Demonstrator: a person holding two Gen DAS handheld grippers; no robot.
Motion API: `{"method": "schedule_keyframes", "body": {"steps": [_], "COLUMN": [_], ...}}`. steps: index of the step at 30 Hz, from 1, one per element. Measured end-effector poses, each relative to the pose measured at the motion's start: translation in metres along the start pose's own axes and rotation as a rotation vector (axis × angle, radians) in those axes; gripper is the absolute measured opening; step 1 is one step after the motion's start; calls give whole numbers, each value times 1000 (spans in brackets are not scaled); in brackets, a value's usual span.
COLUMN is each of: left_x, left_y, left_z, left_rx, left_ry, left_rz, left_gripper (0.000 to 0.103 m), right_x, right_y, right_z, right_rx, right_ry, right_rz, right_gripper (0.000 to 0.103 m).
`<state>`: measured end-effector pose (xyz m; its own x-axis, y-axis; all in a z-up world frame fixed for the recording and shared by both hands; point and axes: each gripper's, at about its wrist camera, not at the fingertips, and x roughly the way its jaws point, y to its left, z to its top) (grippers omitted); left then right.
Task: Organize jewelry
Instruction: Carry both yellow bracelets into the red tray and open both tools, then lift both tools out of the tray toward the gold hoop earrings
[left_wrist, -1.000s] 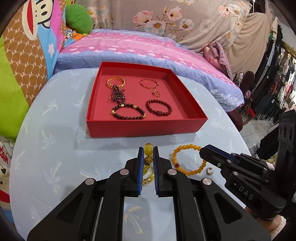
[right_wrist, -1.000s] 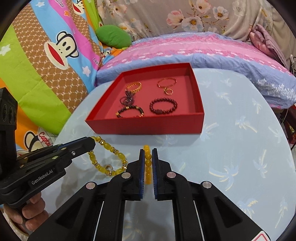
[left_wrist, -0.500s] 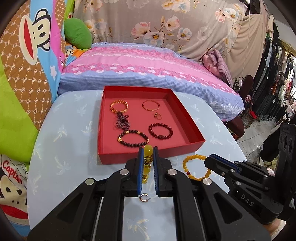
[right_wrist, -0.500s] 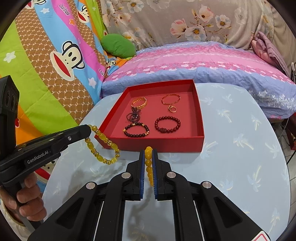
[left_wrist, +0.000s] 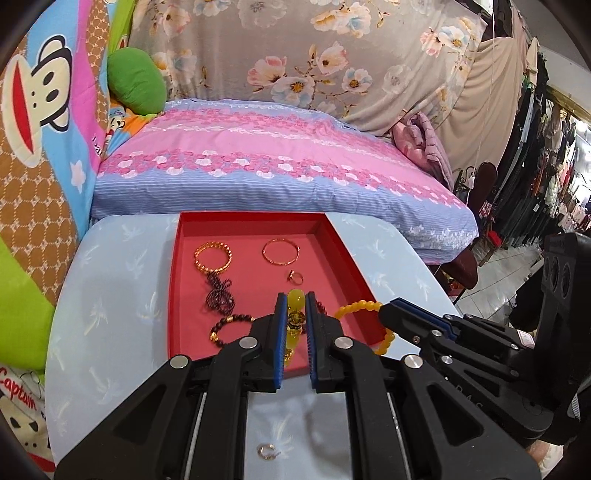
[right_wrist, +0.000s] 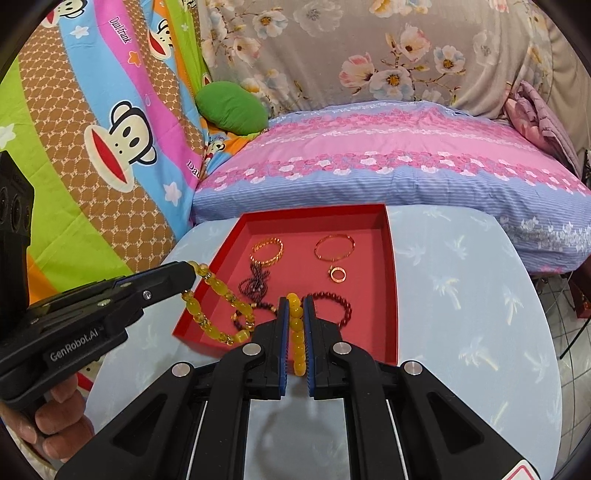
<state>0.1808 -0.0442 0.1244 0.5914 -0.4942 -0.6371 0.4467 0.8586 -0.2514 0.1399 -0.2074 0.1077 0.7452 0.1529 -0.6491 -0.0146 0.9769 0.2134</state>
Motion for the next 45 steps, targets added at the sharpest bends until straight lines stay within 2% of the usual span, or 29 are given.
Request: {"method": "schedule_keyframes", "body": {"steps": [8, 15, 18, 22, 28, 29, 35, 45], "left_x": [58, 118, 140, 156, 155, 155, 148, 127], "left_y": [18, 38, 43, 51, 56, 55, 55, 48], "left_z": [29, 37, 34, 26, 21, 21, 19, 12], "left_rx": [-44, -91, -80, -47, -21, -12, -8, 2], "left_ry": [49, 111, 150, 203, 203, 203, 172, 135], "left_rz": [-48, -75, -34, 104, 226, 247, 285, 327], "left_gripper": [9, 9, 9, 10, 10, 15, 30, 35], "right_x": [50, 105, 125, 135, 143, 143, 135, 107], "right_y": [-11, -35, -44, -48, -45, -44, -45, -37], "right_z": [34, 42, 38, 32, 26, 26, 23, 20], "right_rx": [19, 95, 108, 101, 46, 39, 35, 35], "right_ry": [35, 102, 135, 163, 174, 173, 147, 108], "right_rz": [6, 19, -12, -62, -141, -154, -186, -158], "right_gripper": [7, 7, 7, 7, 8, 8, 17, 20]}}
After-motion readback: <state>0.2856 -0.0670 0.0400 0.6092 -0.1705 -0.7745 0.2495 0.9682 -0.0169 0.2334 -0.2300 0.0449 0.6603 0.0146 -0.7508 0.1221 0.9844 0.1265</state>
